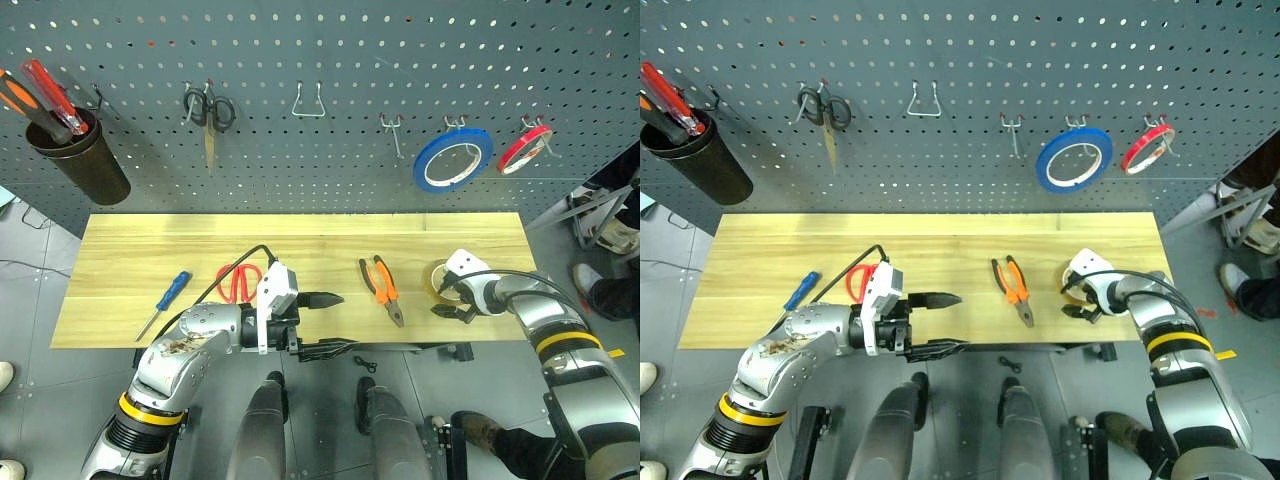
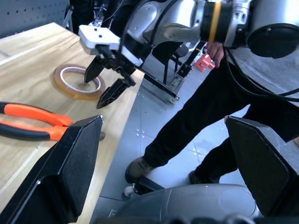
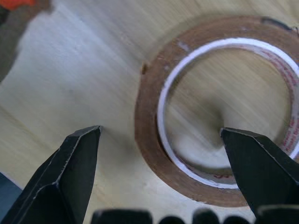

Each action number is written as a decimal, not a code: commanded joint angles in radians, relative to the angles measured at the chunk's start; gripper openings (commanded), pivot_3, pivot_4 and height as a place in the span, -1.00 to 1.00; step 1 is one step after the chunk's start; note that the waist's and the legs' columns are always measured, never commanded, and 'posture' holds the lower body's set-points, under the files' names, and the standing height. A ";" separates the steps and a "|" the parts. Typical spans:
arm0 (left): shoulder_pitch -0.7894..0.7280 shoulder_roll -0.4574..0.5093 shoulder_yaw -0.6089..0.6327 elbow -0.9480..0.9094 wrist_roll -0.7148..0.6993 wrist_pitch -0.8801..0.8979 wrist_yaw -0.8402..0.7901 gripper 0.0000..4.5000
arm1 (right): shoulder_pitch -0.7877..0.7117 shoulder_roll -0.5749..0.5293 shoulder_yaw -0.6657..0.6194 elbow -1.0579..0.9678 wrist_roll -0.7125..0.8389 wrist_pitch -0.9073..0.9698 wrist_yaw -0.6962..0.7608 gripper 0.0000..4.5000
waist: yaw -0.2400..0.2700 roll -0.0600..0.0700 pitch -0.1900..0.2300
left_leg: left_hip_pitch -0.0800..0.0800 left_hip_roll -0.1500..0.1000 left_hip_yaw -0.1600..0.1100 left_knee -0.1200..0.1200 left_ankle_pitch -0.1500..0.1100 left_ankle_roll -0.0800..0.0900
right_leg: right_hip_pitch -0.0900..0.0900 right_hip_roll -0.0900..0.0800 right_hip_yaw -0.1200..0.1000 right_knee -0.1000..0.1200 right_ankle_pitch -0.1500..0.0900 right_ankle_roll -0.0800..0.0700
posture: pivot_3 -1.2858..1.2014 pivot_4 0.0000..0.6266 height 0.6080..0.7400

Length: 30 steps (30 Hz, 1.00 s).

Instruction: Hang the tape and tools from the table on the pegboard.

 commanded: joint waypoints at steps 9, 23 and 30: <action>0.007 -0.015 -0.002 -0.040 -0.023 -0.006 0.016 1.00 | -0.022 0.041 0.015 0.136 -0.050 -0.108 -0.013 -0.58 | -0.004 -0.004 0.002 | 0.002 0.000 0.000 0.001 0.000 0.000 | 0.002 0.001 0.002 0.000 -0.001 -0.001 | 0.16 0.35 0.95; -0.017 -0.030 0.154 -0.078 -0.219 0.162 0.126 1.00 | 0.373 -0.072 -0.154 -0.842 0.000 0.027 -0.051 -0.89 | -0.001 -0.002 0.001 | -0.004 -0.001 -0.002 0.000 0.000 -0.001 | -0.002 0.002 0.002 0.001 0.000 0.003 | 0.14 0.09 0.95; -0.097 -0.009 0.426 -0.099 -0.659 0.368 0.393 1.00 | 0.467 0.017 -0.189 -1.328 -0.115 -0.113 -0.283 -0.89 | -0.005 -0.001 -0.001 | -0.002 0.000 -0.002 0.000 0.006 -0.011 | -0.002 0.002 0.002 0.001 0.003 0.007 | 0.14 -0.04 0.95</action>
